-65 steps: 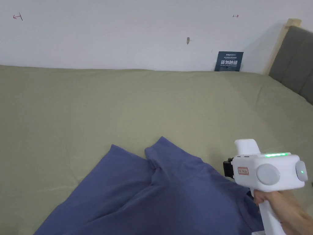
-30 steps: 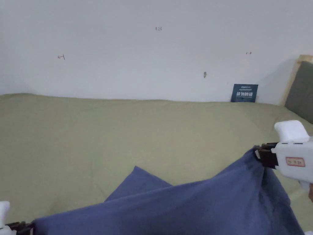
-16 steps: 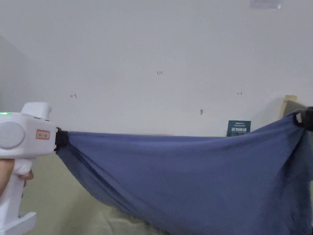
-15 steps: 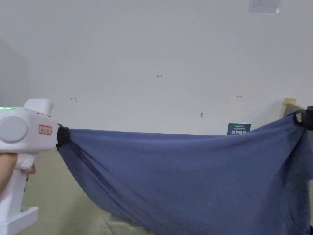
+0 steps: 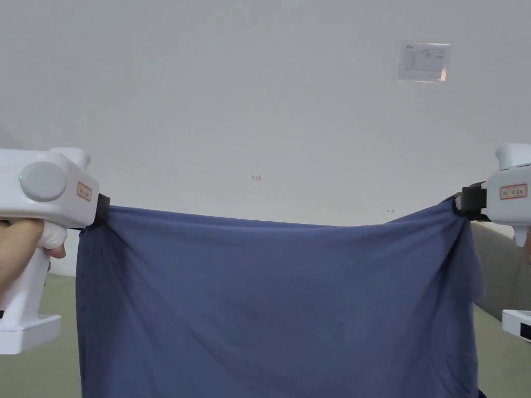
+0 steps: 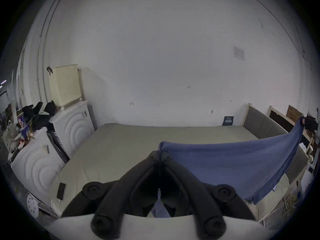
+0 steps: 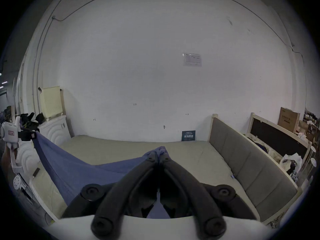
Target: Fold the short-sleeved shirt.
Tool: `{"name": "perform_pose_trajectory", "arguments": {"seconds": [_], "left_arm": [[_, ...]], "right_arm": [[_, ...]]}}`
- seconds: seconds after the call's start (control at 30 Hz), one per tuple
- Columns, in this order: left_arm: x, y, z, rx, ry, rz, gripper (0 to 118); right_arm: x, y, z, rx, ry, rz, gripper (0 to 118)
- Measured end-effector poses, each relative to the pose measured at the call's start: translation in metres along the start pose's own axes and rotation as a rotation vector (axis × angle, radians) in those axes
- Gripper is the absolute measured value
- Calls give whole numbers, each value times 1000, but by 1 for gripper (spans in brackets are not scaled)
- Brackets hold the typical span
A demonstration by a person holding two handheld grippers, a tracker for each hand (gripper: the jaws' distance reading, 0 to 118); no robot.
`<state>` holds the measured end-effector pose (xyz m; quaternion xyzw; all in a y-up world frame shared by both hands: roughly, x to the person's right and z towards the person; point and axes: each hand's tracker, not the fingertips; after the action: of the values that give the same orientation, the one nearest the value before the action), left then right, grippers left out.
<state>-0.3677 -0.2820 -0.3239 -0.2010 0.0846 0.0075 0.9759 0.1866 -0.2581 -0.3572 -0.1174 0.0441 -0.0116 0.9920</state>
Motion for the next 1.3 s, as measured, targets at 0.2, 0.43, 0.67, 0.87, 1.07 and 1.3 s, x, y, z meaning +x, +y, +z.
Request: {"name": "perform_pose_trajectory", "arguments": {"seconds": [0.2, 0.43, 0.67, 0.87, 1.07, 1.3], "left_arm": [[20, 42, -37, 16, 32, -37, 0], [44, 91, -91, 34, 83, -47, 0], [58, 120, -146, 56, 132, -49, 0], [62, 112, -197, 52, 195, -63, 0], [62, 72, -260, 3, 213, -53, 0], [65, -26, -312, -138, 151, -88, 0]], "right_arm": [[8, 49, -58, 19, -33, -6, 0], [5, 89, -114, 35, -87, 44, 0], [2, 117, -177, 53, -112, 47, 0], [-8, 121, -224, 63, -98, 45, 0], [-22, 71, -271, -7, -122, 70, 0], [-3, -48, -301, -195, -90, 28, 0]]}}
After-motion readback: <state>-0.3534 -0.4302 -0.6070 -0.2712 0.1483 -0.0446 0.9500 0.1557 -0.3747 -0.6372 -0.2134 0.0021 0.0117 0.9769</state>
